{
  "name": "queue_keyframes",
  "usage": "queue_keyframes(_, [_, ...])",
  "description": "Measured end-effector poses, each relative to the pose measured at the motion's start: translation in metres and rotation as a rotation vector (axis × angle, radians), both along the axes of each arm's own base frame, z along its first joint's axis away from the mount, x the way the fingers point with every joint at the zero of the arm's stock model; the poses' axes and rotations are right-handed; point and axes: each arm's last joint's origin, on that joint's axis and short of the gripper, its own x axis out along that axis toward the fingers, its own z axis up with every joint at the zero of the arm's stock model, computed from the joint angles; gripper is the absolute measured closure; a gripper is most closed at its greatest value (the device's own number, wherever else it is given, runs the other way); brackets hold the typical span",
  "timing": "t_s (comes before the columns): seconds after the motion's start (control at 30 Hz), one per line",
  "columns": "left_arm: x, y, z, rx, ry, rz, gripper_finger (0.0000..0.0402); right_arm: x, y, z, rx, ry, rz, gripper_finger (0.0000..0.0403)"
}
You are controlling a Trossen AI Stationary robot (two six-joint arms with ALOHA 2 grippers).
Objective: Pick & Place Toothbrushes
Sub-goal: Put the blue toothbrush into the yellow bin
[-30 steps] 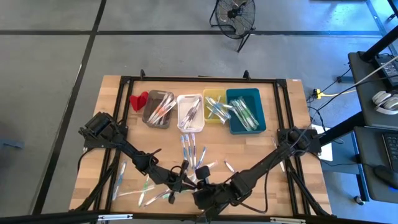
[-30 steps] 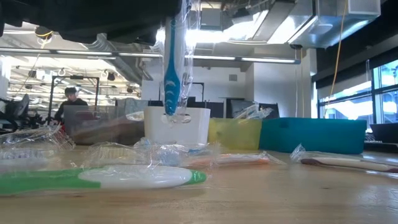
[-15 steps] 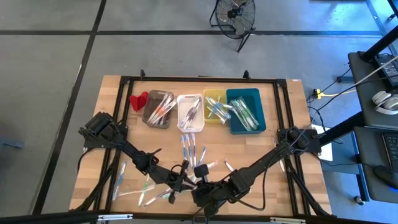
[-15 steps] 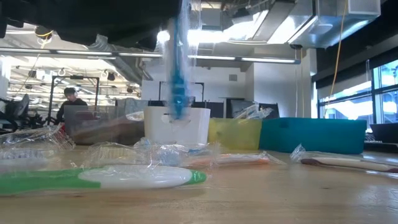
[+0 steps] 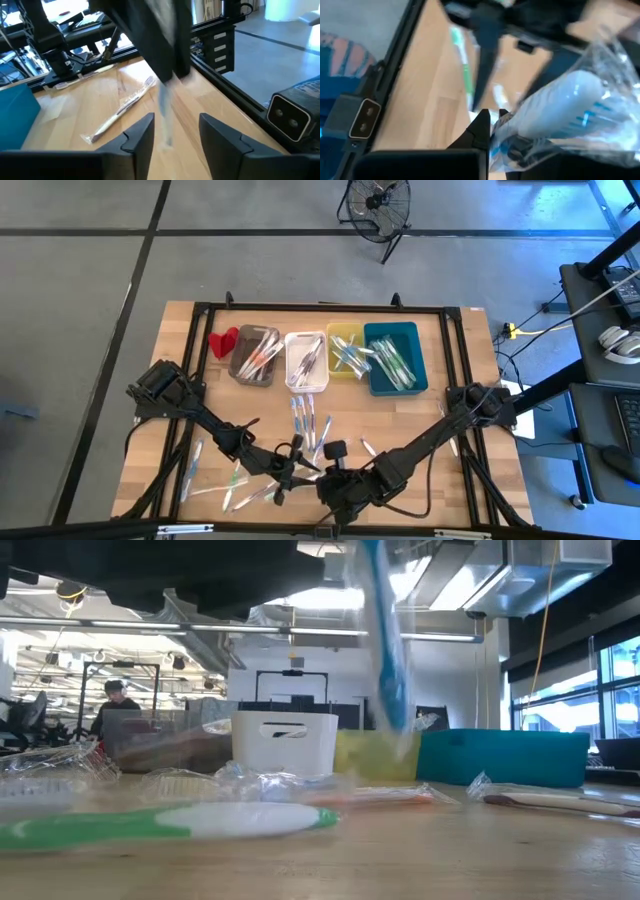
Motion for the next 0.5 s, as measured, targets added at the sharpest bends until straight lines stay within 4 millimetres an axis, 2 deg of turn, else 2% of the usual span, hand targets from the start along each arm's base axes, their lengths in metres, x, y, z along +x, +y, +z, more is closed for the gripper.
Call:
queue_keyframes(0.27, [0.0, 0.0, 0.0, 0.002, -0.001, 0.007, 0.0236, -0.028, -0.023, 0.04, -0.026, -0.009, -0.182, 0.0382])
queue_keyframes(0.5, [0.0, 0.0, 0.0, -0.018, 0.004, 0.012, 0.024, -0.047, -0.065, 0.072, -0.028, -0.011, -0.428, 0.0382])
